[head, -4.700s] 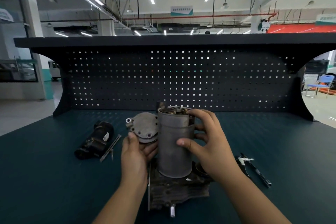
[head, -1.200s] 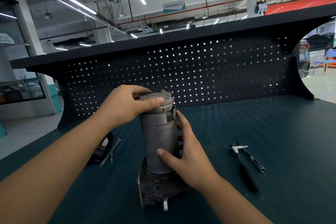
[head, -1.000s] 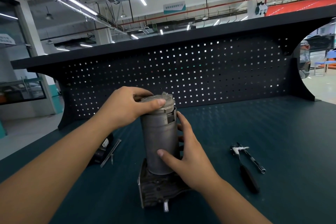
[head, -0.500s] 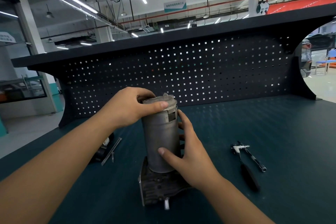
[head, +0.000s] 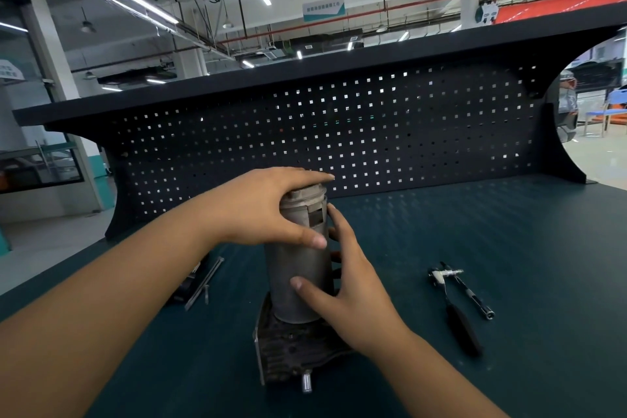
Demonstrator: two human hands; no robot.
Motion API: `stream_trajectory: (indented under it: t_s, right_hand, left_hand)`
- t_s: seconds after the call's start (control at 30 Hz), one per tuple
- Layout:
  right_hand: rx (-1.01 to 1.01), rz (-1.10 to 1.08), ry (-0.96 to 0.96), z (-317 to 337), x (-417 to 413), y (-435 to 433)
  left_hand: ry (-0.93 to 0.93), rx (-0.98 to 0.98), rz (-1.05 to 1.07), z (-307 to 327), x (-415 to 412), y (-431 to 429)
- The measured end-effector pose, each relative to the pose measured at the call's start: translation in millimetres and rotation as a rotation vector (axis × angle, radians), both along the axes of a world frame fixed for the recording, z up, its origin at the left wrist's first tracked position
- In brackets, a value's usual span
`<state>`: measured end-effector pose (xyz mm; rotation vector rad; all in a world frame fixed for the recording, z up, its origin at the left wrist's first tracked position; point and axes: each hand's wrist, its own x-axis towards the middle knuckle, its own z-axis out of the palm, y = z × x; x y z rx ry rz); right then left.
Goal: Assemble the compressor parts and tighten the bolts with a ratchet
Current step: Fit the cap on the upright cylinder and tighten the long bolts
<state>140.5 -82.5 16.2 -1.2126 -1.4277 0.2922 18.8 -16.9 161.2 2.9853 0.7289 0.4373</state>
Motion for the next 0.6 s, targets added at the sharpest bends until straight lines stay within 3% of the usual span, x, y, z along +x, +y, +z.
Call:
stream_trajectory:
  t_s: [0.6]
  right_hand:
    - [0.024, 0.012, 0.005, -1.3, 0.1, -2.3]
  left_hand:
    - [-0.075, -0.047, -0.058, -5.6, -0.3, 6.0]
